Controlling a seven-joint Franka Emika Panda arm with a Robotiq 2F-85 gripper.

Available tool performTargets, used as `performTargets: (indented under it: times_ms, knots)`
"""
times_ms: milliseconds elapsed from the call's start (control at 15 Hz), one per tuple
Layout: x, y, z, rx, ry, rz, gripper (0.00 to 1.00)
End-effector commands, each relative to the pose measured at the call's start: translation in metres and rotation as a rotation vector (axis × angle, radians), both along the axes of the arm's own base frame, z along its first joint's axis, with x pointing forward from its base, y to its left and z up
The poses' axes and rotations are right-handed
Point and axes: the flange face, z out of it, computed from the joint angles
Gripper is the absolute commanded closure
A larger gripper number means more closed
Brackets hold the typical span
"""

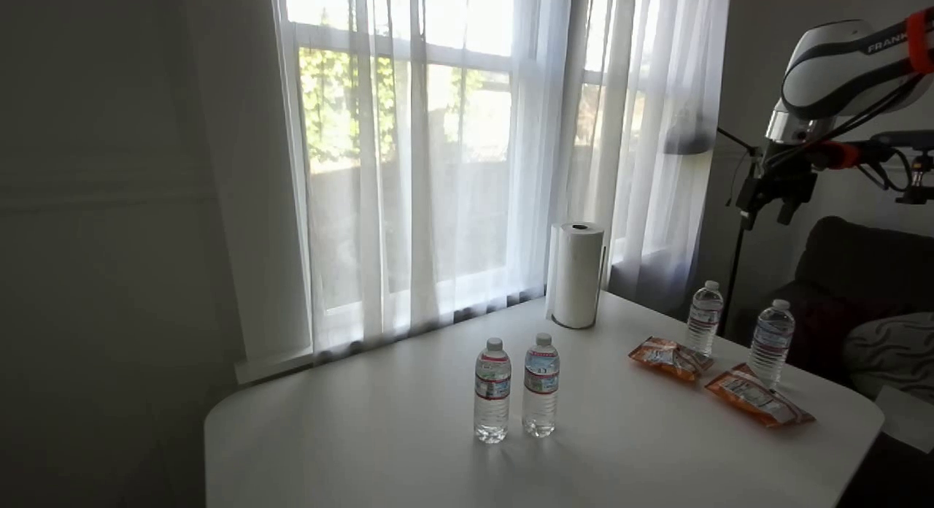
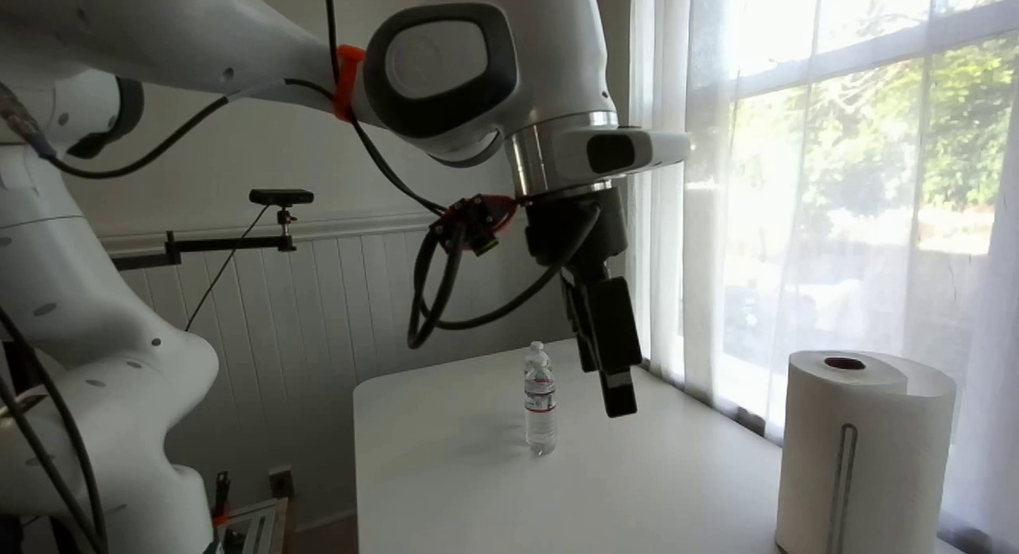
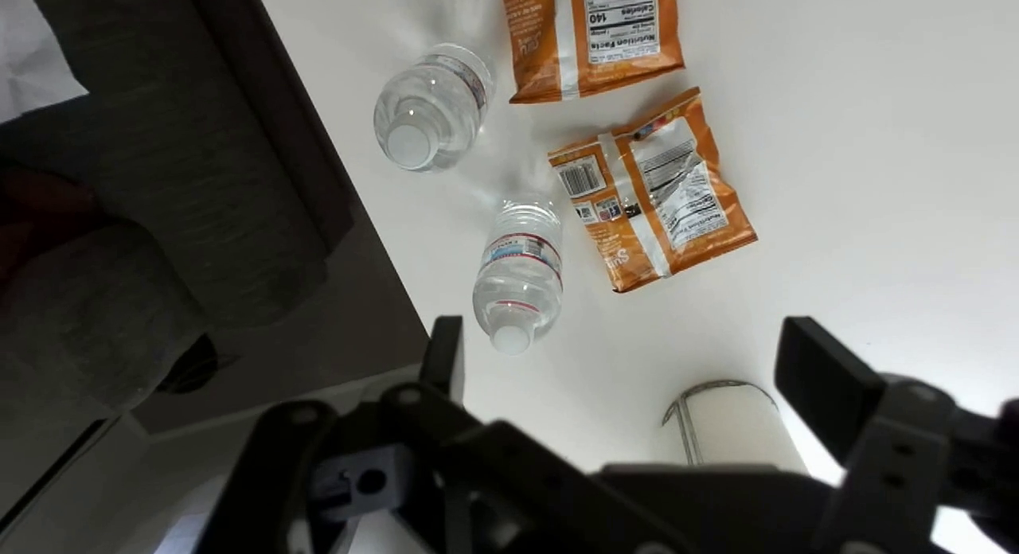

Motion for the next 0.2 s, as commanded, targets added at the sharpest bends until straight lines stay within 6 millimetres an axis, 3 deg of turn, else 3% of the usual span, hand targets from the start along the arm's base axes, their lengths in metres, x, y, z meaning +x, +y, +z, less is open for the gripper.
performTargets:
  times_ms: [0,133]
  knots:
    - [0.0001,-0.0005,0.0005,0.001,0.0,-0.003,0.0]
    - [0.0003,-0.0005,0.0002,0.002,0.001,-0.006,0.0]
